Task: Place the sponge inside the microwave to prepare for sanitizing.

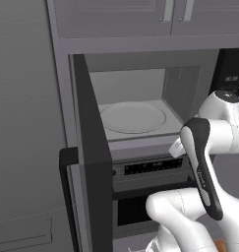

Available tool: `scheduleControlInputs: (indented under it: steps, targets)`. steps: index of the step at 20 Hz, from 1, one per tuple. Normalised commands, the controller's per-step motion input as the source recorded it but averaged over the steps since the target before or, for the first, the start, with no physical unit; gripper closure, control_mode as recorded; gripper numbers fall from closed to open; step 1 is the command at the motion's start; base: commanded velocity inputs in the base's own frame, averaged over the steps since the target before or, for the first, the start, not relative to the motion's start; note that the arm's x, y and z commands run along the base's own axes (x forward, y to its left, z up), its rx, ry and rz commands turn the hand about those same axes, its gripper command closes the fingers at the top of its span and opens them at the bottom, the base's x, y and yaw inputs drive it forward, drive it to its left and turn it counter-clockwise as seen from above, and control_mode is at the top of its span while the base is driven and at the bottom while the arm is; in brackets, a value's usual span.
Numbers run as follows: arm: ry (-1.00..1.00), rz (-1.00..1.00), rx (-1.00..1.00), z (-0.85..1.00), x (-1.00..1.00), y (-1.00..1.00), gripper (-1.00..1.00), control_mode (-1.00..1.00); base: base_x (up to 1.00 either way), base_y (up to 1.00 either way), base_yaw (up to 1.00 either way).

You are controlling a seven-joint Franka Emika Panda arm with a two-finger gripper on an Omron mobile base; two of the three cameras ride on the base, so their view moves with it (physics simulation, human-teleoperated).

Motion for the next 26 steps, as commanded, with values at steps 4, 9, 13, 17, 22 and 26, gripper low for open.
scheduleControlInputs:
  steps: [4,9,13,17,22,26]
  targets:
    - [0.0,0.0,0.0,0.0,0.0,0.0,-1.0,-1.0,0.0,0.0,0.0]
    - [0.0,0.0,0.0,0.0,0.0,0.0,-1.0,-1.0,0.0,0.0,0.0]
    - [0.0,0.0,0.0,0.0,0.0,0.0,-1.0,-1.0,0.0,0.0,0.0]
    - [0.0,0.0,0.0,0.0,0.0,0.0,-1.0,-1.0,0.0,0.0,0.0]
    - [0.0,0.0,0.0,0.0,0.0,0.0,-1.0,-1.0,0.0,0.0,0.0]
    - [0.0,0.0,0.0,0.0,0.0,0.0,-1.0,-1.0,0.0,0.0,0.0]
